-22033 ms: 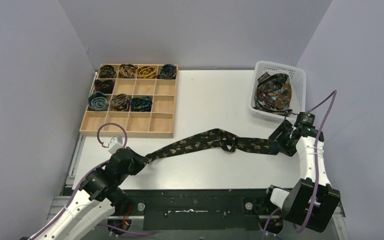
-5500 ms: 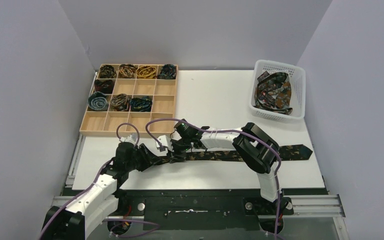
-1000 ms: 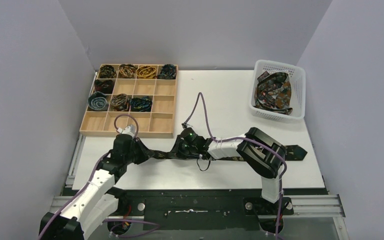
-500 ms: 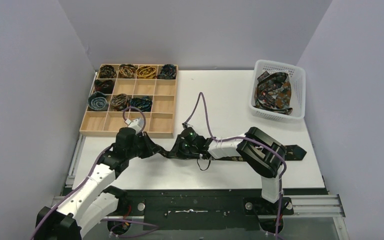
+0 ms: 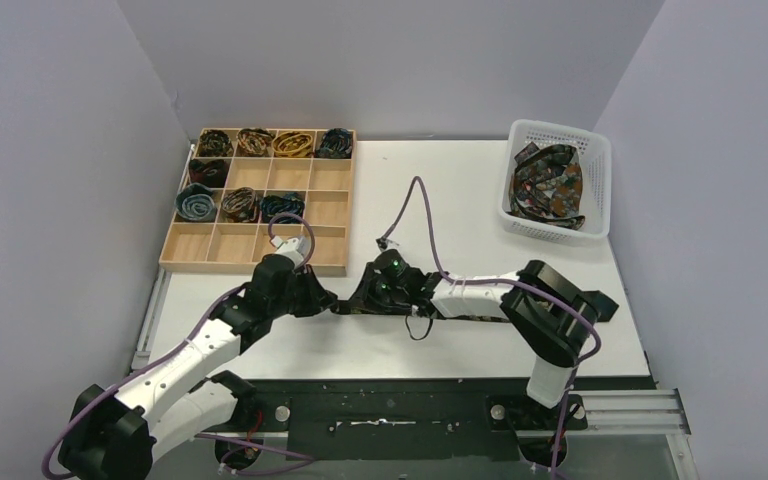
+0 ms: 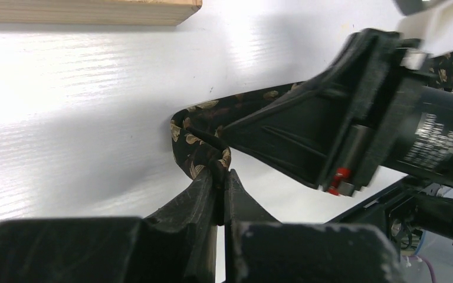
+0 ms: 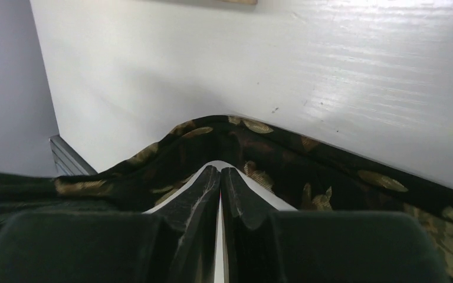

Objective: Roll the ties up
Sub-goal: Roll the tie at the center of the board.

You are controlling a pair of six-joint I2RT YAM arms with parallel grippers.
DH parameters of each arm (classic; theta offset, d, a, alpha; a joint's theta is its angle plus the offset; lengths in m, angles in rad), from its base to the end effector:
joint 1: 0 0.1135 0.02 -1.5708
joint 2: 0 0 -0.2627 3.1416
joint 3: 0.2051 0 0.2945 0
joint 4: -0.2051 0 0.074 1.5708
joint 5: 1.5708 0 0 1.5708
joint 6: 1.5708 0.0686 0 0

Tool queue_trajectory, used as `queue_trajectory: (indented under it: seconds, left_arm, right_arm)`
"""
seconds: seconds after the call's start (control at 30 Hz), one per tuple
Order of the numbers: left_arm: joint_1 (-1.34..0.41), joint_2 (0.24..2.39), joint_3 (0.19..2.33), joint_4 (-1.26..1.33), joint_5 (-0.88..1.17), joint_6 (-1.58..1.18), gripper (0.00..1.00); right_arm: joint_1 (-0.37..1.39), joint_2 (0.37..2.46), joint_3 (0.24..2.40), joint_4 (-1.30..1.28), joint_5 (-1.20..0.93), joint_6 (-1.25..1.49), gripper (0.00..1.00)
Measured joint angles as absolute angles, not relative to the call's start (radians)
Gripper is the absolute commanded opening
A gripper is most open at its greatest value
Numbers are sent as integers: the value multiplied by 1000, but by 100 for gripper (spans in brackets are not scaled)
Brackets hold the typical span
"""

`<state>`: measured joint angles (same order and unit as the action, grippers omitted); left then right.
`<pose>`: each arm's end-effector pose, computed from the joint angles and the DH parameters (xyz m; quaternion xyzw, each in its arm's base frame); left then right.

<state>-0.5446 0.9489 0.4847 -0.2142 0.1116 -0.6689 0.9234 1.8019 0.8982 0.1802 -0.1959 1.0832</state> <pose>0.2204 -0.1424 0.1623 -0.0319 0.9004 -0.2870 0.3253 0.2376 0.3363 0.0863 0.0323 0.9075 0.3929 0.1447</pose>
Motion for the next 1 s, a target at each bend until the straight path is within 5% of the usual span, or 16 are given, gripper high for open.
queue_trajectory:
  seconds: [0.27, 1.0]
  left_arm:
    - [-547, 965, 496, -213, 87, -669, 0]
    - [-555, 991, 496, -204, 79, -669, 0]
  right_arm:
    - [923, 1679, 876, 133, -115, 1063, 8]
    - [904, 1750, 855, 69, -133, 1035, 9]
